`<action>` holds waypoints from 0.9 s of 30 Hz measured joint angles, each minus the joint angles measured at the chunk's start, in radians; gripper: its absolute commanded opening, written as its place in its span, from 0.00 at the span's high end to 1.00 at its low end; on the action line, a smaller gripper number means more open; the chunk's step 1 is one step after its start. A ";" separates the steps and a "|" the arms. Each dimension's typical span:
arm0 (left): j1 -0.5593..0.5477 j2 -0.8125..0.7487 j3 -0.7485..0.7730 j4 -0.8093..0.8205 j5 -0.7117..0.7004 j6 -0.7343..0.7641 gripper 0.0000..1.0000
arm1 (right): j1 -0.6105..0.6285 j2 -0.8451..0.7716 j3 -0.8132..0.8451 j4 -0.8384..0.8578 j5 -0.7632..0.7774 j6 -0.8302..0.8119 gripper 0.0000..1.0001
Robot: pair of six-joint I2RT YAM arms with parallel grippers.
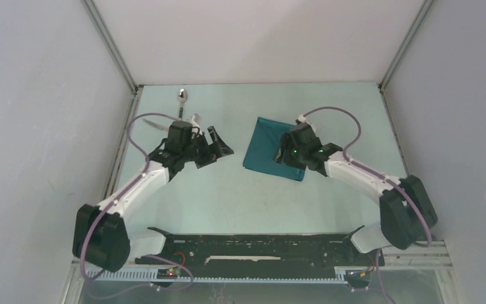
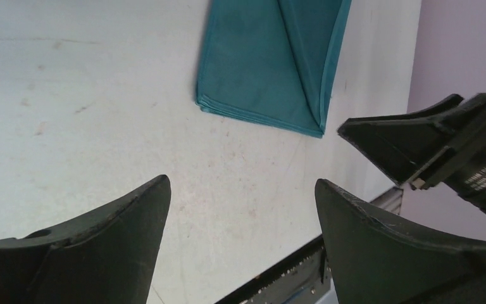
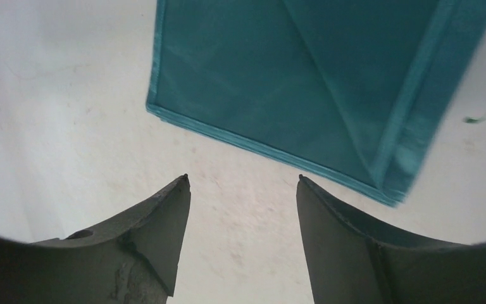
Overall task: Fold the napkin into a case and place the utensils inside
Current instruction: Rotate the upper triangle-folded napkin at the center of the board.
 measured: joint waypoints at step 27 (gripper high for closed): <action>0.103 -0.263 -0.093 -0.079 -0.117 0.050 0.10 | 0.259 0.782 0.761 -0.199 0.196 -0.024 0.48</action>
